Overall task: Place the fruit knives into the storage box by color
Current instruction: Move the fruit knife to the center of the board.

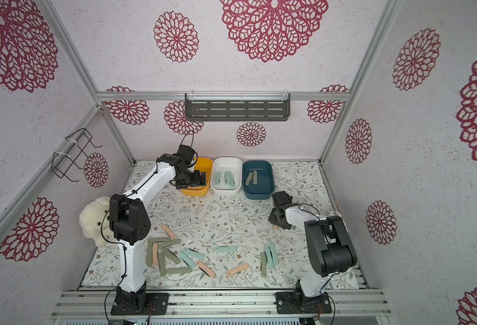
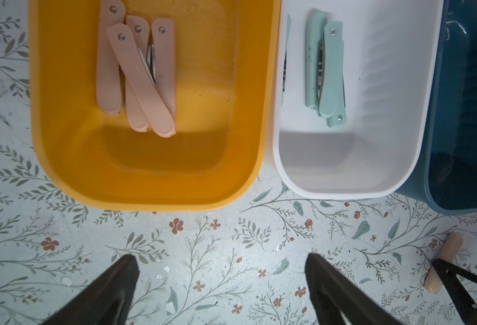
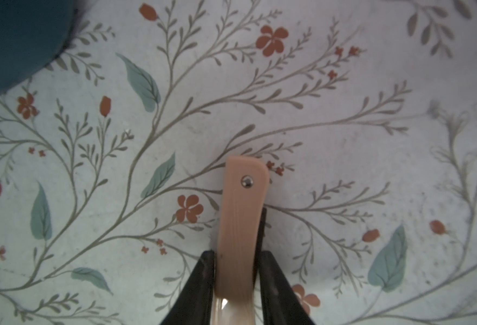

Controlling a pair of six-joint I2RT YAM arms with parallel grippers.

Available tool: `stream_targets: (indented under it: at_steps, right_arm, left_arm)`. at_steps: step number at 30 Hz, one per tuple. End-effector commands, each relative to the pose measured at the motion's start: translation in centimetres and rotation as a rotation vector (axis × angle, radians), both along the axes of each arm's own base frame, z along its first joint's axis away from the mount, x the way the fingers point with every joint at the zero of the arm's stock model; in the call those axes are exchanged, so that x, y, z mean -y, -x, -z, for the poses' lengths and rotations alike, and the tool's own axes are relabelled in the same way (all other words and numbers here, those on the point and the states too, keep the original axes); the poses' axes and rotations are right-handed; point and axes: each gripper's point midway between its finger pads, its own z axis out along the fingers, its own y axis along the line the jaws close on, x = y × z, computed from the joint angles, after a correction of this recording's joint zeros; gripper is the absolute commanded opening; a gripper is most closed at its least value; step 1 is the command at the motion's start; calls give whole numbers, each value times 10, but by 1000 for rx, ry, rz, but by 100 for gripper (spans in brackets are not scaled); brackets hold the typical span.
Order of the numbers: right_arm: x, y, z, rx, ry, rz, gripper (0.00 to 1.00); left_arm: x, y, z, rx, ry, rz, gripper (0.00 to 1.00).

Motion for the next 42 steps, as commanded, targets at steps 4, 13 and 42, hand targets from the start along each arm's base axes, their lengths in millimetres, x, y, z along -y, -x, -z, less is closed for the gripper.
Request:
stream_targets:
  at_steps: [4, 13, 42]
  right_arm:
    - [-14, 15, 14, -52, -90, -28, 24]
    - [-50, 26, 5, -36, -127, -121, 24]
    - [-250, 14, -19, 94, -282, -504, 24]
  left_arm:
    - [-7, -4, -20, 51, 4, -8, 97]
    - [-14, 8, -25, 35, 15, -48, 97]
    - [-60, 67, -33, 22, 62, -167, 97]
